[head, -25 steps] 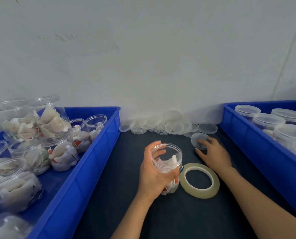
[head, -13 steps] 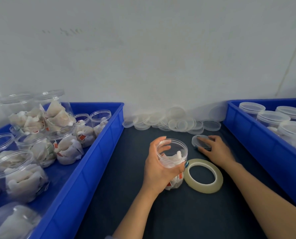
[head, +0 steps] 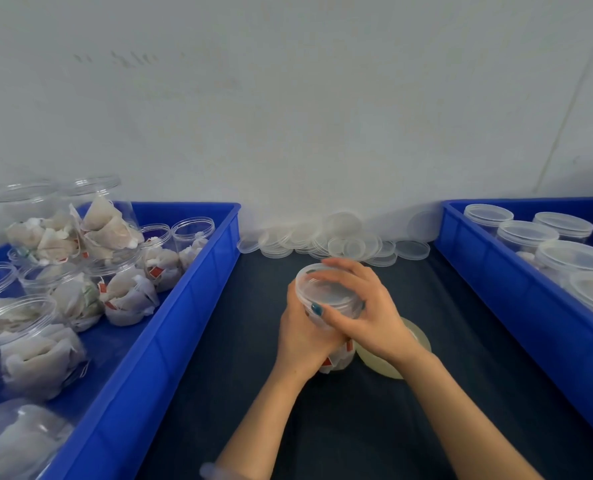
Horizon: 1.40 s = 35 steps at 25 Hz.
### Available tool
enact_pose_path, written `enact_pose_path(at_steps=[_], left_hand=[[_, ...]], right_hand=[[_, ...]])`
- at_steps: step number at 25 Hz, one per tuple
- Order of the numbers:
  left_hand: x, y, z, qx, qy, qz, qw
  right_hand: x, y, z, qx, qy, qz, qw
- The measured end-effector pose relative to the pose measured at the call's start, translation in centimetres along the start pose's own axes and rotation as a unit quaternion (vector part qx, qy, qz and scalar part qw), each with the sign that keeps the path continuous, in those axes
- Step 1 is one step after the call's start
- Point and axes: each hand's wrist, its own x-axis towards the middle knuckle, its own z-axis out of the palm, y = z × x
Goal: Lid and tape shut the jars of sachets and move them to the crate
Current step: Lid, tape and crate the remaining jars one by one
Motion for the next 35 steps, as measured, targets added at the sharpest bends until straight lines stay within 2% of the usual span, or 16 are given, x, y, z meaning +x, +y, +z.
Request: enact_pose_path(at_steps=[5,9,11,14,16,20,25,27,32,33,35], left_hand=[[-0.2,-0.3,-0.4,-0.014,-0.02,0.014,1.0],[-0.3,-0.3,-0.2,-0.016,-0.017,0.022,0.999],[-0.3,-0.4,0.0,-0.016,-0.006,0.021,1.0],[-0.3,-0.4,0.3,-0.01,0.016,0.016,1.0],[-0.3,-0.5,0.4,-0.007,0.025,0.017,1.0],[-0.2,-0.5,0.0,-0.003,0.006,0.008,1.0],[-0.2,-0.7,-0.7,-0.011,-0.043,0.007,0.999],[-0.3,-0.8,-0.6,-0.013,-0.04,0.006,0.999],[-0.4,0.0,-0.1,-0.012,-0.019,0.013,1.0],[-0.5,0.1,-0.1,-0.011,-0.016,0.017,1.0],[-0.5,0.0,-0.2,-0.02,-0.021,0.015,0.999]], right_hand=[[-0.6,0.4,-1.0,-0.025,-0.021,0.01,0.999],[-0.7,0.7,-1.1,0.02,-0.019,0.026,0.999],[-0.8,0.6,-0.6,0.033,0.015,0.038,0.999],[-1.3,0.1,1.6,0.009,0.111,0.063,0.992],[-1.3,-0.1,2.2,0.008,0.133,0.067,0.989],[-0.7,0.6,-0.7,0.068,0.003,0.035,0.997],[-0.2,1.0,-2.6,0.115,-0.108,0.058,0.986],[-0.3,0.8,-2.7,0.104,-0.113,0.072,0.985],[-1.2,-1.0,0.4,-0.073,0.039,0.133,0.988],[-1.3,-1.0,0.6,-0.066,0.03,0.13,0.989],[-1.3,-1.1,-0.5,0.066,-0.053,0.15,0.985]])
